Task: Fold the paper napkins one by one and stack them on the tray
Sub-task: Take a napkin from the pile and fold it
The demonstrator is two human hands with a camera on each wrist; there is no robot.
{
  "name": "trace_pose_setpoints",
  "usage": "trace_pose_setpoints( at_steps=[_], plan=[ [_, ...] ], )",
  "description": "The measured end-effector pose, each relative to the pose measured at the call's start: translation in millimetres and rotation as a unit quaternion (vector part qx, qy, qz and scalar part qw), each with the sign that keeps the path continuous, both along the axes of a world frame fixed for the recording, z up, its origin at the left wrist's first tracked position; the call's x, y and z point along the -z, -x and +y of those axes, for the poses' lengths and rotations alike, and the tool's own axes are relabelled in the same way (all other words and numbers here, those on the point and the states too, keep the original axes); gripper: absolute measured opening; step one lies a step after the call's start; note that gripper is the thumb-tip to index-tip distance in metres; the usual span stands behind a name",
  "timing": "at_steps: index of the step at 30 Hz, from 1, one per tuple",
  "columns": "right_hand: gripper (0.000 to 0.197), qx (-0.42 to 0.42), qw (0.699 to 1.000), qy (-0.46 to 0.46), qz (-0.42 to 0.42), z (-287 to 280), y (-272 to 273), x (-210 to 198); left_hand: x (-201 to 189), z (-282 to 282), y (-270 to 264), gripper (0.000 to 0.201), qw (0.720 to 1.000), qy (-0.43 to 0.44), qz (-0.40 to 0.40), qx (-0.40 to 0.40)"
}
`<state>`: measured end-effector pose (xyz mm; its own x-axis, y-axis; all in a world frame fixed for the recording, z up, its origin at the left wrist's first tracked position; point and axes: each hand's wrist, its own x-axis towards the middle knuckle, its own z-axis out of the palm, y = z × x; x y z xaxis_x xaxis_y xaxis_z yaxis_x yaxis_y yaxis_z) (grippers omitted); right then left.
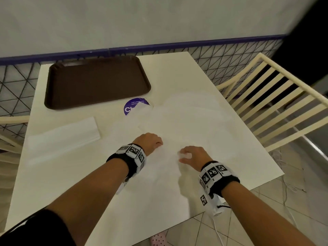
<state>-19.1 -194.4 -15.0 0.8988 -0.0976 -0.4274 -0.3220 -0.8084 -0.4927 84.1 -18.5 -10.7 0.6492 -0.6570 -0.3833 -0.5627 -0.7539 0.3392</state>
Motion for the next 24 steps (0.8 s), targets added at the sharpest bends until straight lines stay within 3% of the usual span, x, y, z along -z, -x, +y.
trace_pose_setpoints(
  at_steps=[4,9,13,17,20,24],
  plan=[
    [0.055,-0.054,0.998,0.027,0.002,-6,7,9,8,3,4,0.031,0.998,0.041,0.002,-0.038],
    [0.039,-0.100,0.989,0.107,-0.028,1,6,8,12,6,8,0.033,0.999,0.027,-0.030,-0.012],
    [0.038,-0.145,0.972,0.179,-0.041,14,4,9,9,-6,21,0.051,0.994,-0.061,-0.063,0.069],
    [0.029,-0.172,0.957,0.230,-0.041,21,0,8,9,-21,32,0.049,0.984,-0.116,-0.111,0.077],
    [0.026,-0.163,0.963,0.211,-0.048,22,-1,7,8,-26,35,0.043,0.982,-0.122,-0.133,0.063],
    [0.015,-0.084,0.980,0.177,-0.045,16,-2,3,13,-26,32,0.034,0.976,-0.114,-0.163,0.088]
  ],
)
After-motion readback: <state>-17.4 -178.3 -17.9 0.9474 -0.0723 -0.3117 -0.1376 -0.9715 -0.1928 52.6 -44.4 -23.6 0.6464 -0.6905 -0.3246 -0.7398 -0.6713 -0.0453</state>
